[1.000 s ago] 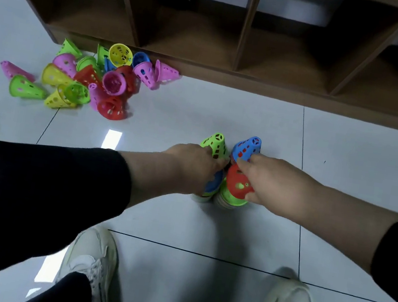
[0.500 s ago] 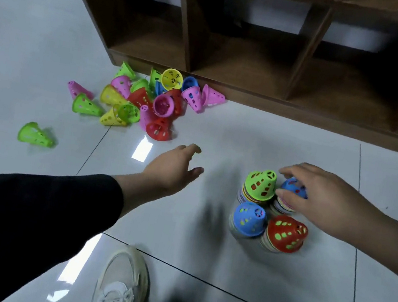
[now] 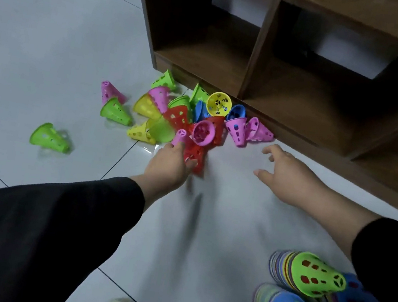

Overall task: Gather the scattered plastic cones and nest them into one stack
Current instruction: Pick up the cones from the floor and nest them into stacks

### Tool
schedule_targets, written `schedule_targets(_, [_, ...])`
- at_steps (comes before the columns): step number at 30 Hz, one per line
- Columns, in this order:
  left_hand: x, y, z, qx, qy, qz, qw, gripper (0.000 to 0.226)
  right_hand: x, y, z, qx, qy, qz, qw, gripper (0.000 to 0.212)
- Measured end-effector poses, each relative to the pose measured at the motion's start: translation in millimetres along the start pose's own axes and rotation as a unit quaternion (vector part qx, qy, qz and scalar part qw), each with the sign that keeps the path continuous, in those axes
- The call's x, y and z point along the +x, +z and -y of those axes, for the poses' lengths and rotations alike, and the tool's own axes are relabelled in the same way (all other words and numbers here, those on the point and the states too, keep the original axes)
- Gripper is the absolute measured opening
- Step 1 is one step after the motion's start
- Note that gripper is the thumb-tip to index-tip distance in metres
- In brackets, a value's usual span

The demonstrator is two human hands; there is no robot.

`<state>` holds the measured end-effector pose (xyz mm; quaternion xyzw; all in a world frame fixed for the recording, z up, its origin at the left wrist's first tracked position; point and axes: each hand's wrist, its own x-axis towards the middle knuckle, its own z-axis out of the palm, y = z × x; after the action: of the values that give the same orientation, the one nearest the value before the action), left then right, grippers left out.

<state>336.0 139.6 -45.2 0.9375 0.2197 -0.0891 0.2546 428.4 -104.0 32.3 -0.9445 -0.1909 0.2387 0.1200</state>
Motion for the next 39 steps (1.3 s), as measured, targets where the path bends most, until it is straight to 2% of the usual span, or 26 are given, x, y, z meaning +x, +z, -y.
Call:
schedule_targets(2, [11, 8, -3, -0.013, -0.008, -0.001, 1.0, 0.052, 27, 8, 1, -0.001, 0.005, -0.006, 1.0, 0.055])
schedule_targets(7, [32, 24, -6, -0.008, -0.039, 0.006, 0.999, 0.047, 82, 26, 9, 0.01, -0.01, -0.029, 0.999, 0.073])
schedule_targets(10, [38, 30, -11, -0.022, -0.066, 0.005, 0.998, 0.047, 114, 34, 18, -0.044, -0.053, -0.068, 0.995, 0.071])
schedule_targets(14, [34, 35, -16, -0.054, -0.078, 0.025, 0.995, 0.049, 144, 38, 24, -0.078, -0.042, -0.026, 0.996, 0.073])
schedule_targets(16, [28, 34, -15, -0.061, -0.081, 0.046, 0.994, 0.054, 149, 39, 25, -0.085, -0.043, -0.01, 0.995, 0.072])
schedule_targets(19, [25, 32, -14, -0.072, -0.076, 0.067, 0.992, 0.06, 147, 43, 24, -0.081, -0.043, -0.054, 0.994, 0.069])
schedule_targets(21, [25, 29, -13, -0.103, -0.082, 0.08, 0.988, 0.065, 141, 49, 21, -0.071, -0.038, -0.082, 0.993, 0.053])
schedule_targets(24, [22, 23, -13, -0.159, -0.09, 0.1, 0.978, 0.073, 126, 59, 14, -0.029, -0.029, -0.085, 0.996, 0.027])
schedule_targets(26, [16, 19, -15, -0.202, -0.081, 0.107, 0.97, 0.071, 115, 62, 14, 0.013, -0.006, -0.055, 0.998, 0.025])
schedule_targets(29, [4, 13, -20, -0.284, -0.069, 0.115, 0.949, 0.051, 93, 49, 20, 0.135, 0.027, -0.04, 0.99, 0.022])
schedule_targets(31, [-4, 9, -29, -0.325, -0.065, 0.128, 0.935, 0.048, 77, 30, 21, 0.247, 0.035, -0.066, 0.966, 0.021])
schedule_targets(35, [-18, -2, -61, -0.388, -0.05, 0.139, 0.91, 0.059, 28, -18, 9, 0.455, 0.047, -0.092, 0.885, 0.018])
schedule_targets(37, [-27, -6, -82, -0.401, -0.027, 0.136, 0.905, 0.06, -3, -42, -8, 0.489, 0.04, -0.121, 0.863, 0.02])
schedule_targets(39, [-41, -9, -105, -0.409, 0.008, 0.139, 0.902, 0.052, -44, -63, -32, 0.495, 0.027, -0.144, 0.857, 0.019])
